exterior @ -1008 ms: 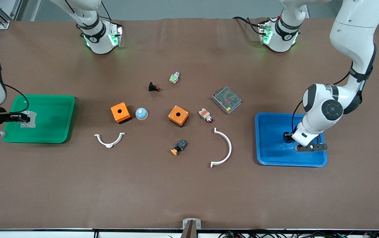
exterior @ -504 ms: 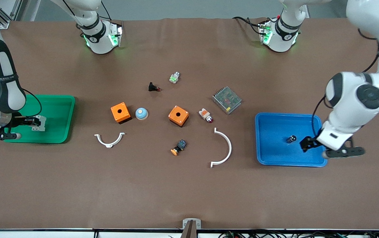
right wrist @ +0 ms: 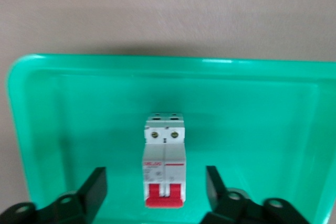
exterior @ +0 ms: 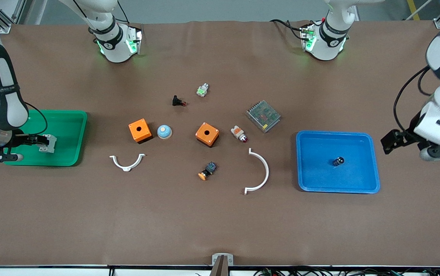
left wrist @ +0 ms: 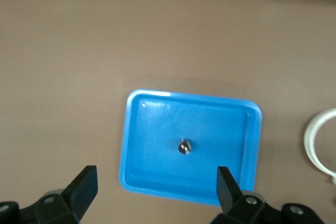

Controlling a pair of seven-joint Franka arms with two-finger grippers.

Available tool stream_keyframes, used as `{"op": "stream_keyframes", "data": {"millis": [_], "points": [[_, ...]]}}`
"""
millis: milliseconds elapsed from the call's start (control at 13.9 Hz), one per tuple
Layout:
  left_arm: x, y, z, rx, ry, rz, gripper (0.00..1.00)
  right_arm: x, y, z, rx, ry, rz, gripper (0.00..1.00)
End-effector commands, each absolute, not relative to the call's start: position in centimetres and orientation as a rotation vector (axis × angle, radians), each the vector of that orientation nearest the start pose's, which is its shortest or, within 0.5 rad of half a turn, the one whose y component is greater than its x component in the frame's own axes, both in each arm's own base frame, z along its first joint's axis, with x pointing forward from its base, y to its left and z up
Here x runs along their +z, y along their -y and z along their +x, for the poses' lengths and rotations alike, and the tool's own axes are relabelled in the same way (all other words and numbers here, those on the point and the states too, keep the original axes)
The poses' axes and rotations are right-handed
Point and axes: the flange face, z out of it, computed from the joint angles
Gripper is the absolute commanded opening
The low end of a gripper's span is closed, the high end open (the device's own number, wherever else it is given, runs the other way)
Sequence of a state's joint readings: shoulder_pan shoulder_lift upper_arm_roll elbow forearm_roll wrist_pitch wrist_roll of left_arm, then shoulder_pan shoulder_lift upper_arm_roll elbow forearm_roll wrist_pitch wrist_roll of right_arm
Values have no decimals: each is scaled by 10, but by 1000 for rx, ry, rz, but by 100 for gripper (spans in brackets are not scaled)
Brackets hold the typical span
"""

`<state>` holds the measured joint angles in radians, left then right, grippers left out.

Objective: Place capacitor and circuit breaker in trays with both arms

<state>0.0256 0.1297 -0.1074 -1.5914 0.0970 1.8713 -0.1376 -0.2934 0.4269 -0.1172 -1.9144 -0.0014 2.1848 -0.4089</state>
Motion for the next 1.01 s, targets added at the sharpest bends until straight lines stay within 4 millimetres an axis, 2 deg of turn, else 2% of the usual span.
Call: {"op": "stream_keyframes", "data": {"millis": [0,288,432,504,720,936], "points": [[608,26,586,-210,-11,-3123,100,303,183,575,231,-86,-3128,99],[637,29,537,-14,-33,-3115,100,361,86,579,278,-213,-3132,99],[640,33,524,29,-43,-3112,100,412,46,565,297,-228,-3132,99],[640,34,517,32,-46,-3111,100,439,40,556,275,-213,-3132,100],[646,38,507,18,-52,-3108,100,498,30,537,174,-157,-3132,100],[646,44,507,17,-59,-3109,100,557,30,535,135,-155,-3134,100]]}}
